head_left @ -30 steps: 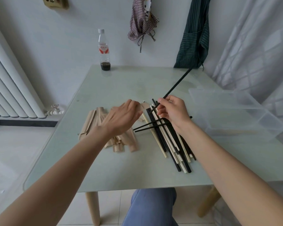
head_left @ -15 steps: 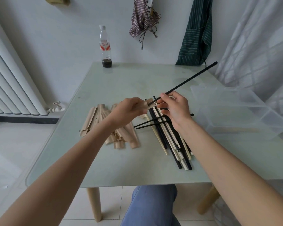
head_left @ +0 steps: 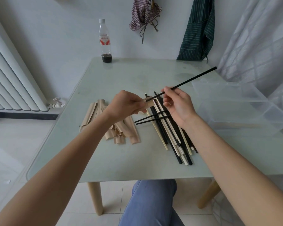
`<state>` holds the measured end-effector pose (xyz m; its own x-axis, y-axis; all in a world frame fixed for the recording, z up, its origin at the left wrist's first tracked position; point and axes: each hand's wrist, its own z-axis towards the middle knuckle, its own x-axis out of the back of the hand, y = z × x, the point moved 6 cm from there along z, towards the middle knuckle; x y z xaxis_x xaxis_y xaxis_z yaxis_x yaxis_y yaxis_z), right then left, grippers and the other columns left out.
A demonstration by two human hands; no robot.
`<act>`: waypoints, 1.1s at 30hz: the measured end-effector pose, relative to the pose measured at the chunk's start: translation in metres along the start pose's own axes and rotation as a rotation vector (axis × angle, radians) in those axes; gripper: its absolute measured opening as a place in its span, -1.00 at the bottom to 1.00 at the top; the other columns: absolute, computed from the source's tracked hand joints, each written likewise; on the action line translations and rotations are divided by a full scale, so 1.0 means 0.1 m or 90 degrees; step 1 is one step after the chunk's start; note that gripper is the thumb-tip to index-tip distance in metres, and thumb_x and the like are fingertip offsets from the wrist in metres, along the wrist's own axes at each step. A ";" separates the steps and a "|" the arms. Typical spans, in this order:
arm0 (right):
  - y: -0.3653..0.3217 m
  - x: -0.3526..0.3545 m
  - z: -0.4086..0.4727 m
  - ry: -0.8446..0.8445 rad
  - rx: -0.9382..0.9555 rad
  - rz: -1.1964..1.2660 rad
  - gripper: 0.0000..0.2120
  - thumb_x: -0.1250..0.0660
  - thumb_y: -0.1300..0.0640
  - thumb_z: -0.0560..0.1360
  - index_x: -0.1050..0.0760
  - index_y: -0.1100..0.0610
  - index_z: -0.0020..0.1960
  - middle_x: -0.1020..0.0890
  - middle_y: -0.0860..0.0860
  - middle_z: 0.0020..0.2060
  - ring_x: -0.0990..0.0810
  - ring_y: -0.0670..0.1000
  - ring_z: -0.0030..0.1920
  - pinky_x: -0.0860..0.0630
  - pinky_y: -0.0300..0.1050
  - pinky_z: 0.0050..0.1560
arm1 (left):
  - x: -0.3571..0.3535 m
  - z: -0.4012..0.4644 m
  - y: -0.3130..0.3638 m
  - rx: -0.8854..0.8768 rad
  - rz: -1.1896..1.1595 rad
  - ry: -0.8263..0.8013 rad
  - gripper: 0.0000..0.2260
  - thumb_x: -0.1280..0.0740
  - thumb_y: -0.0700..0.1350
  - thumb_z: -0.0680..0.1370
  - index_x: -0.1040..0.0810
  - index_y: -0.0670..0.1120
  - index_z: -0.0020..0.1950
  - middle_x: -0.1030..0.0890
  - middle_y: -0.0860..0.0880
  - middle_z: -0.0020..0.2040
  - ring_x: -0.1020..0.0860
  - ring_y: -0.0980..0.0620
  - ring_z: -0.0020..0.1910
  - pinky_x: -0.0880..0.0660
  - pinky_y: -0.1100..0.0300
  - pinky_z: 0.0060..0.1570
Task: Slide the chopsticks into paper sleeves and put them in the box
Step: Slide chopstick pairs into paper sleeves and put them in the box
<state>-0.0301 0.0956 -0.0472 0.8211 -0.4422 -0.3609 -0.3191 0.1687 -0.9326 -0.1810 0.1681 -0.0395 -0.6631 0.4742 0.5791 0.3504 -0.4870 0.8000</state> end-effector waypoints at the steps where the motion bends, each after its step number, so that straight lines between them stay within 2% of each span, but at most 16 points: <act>1: 0.01 0.00 0.00 0.000 -0.003 0.004 -0.89 -0.27 0.25 0.54 -0.52 0.20 -0.15 -0.50 -0.01 -0.36 -0.45 -0.15 -0.38 -0.43 -0.39 -0.37 | -0.01 0.00 0.00 0.003 0.009 -0.001 -0.86 -0.32 -0.19 0.54 -0.68 -0.18 -0.10 -0.70 -0.01 -0.21 -0.57 0.05 -0.27 -0.55 0.07 -0.05; 9: 0.13 0.03 -0.02 -0.033 -0.041 -0.032 -0.92 -0.30 0.27 0.52 -0.55 0.22 -0.14 -0.54 0.00 -0.37 -0.49 -0.14 -0.38 -0.44 -0.38 -0.38 | -0.04 -0.03 0.05 -0.011 0.066 -0.001 -0.87 -0.31 -0.22 0.54 -0.66 -0.14 -0.10 -0.68 0.02 -0.22 -0.55 0.29 -0.41 -0.48 0.43 -0.20; 15: 0.17 0.01 -0.08 -0.073 -0.068 -0.081 -0.91 -0.31 0.22 0.52 -0.57 0.22 -0.11 -0.53 0.00 -0.37 -0.47 -0.13 -0.37 -0.42 -0.39 -0.40 | -0.14 -0.04 0.13 -0.026 0.078 -0.028 -0.87 -0.30 -0.24 0.54 -0.65 -0.15 -0.08 -0.67 0.02 -0.22 -0.57 0.27 -0.39 -0.48 0.43 -0.15; 18: 0.09 0.11 -0.07 -0.011 -0.052 -0.019 -0.83 -0.27 0.13 0.55 -0.53 0.20 -0.14 -0.50 -0.01 -0.40 -0.45 -0.14 -0.40 -0.38 -0.37 -0.42 | -0.11 -0.02 0.13 -0.021 0.071 -0.025 -0.87 -0.29 -0.24 0.54 -0.65 -0.14 -0.09 -0.66 0.04 -0.24 -0.56 0.30 -0.43 -0.44 0.53 -0.24; 21: 0.04 0.19 -0.08 0.053 -0.028 0.018 -0.86 -0.28 0.18 0.55 -0.48 0.18 -0.18 -0.50 0.01 -0.37 -0.44 -0.12 -0.37 -0.42 -0.36 -0.39 | -0.12 -0.02 0.13 -0.014 0.070 -0.026 -0.86 -0.29 -0.24 0.54 -0.65 -0.16 -0.09 -0.68 0.00 -0.22 -0.55 0.31 -0.45 -0.44 0.54 -0.26; 27: 0.08 0.07 -0.12 0.017 -0.048 0.023 -0.86 -0.29 0.19 0.54 -0.50 0.20 -0.18 -0.53 0.00 -0.39 -0.47 -0.13 -0.40 -0.44 -0.37 -0.40 | -0.13 0.00 0.18 -0.013 0.042 -0.014 -0.87 -0.30 -0.20 0.55 -0.65 -0.18 -0.08 -0.68 -0.02 -0.22 -0.56 0.27 -0.45 -0.44 0.52 -0.29; 33: 0.05 0.11 -0.11 0.040 -0.031 0.028 -0.89 -0.30 0.25 0.53 -0.48 0.19 -0.18 -0.53 0.02 -0.36 -0.48 -0.13 -0.38 -0.48 -0.37 -0.37 | -0.11 -0.02 0.16 -0.012 0.066 -0.012 -0.85 -0.29 -0.19 0.56 -0.65 -0.17 -0.10 -0.70 -0.01 -0.19 -0.57 0.25 -0.43 -0.45 0.50 -0.26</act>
<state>-0.0277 0.0818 -0.0563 0.7745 -0.4906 -0.3993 -0.3783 0.1465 -0.9140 -0.1692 0.1533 -0.0331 -0.6109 0.4347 0.6616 0.4035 -0.5481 0.7327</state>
